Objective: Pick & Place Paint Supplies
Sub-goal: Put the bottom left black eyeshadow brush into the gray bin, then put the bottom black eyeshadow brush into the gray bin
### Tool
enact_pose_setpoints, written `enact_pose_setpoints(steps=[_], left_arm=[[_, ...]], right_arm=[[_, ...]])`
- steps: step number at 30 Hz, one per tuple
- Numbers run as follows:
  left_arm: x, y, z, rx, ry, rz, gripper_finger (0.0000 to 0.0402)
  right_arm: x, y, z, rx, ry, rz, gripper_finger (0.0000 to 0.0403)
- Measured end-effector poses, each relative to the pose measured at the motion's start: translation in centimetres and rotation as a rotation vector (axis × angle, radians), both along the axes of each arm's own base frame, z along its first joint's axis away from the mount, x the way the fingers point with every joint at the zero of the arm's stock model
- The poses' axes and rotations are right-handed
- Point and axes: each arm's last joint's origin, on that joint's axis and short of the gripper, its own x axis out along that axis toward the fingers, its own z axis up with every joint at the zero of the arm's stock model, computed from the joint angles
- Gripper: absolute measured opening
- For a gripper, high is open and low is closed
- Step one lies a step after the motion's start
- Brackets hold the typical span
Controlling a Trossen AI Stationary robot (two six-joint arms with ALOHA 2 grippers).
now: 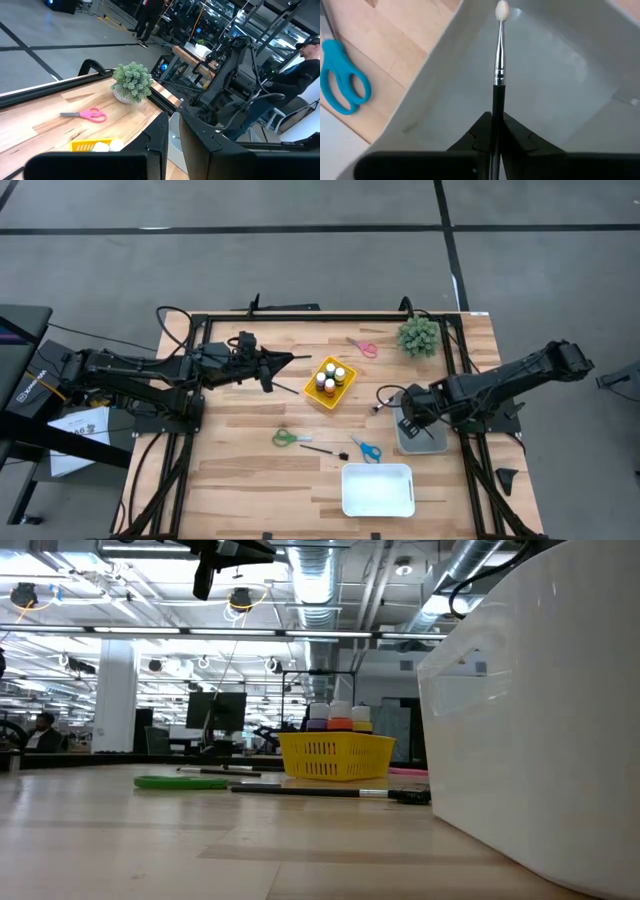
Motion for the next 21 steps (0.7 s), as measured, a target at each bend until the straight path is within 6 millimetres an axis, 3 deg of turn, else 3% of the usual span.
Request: enact_pose_setpoints(steps=[6,21], left_arm=[[0.0,0.0,0.0,0.0,0.0,0.0,0.004],[0.01,-0.02,0.0,0.0,0.001,-0.009,0.004]], right_arm=[[0.0,-0.01,0.0,0.001,0.0,0.009,0.0051],[-0.01,0.01,0.01,0.001,0.002,0.025,0.0055]])
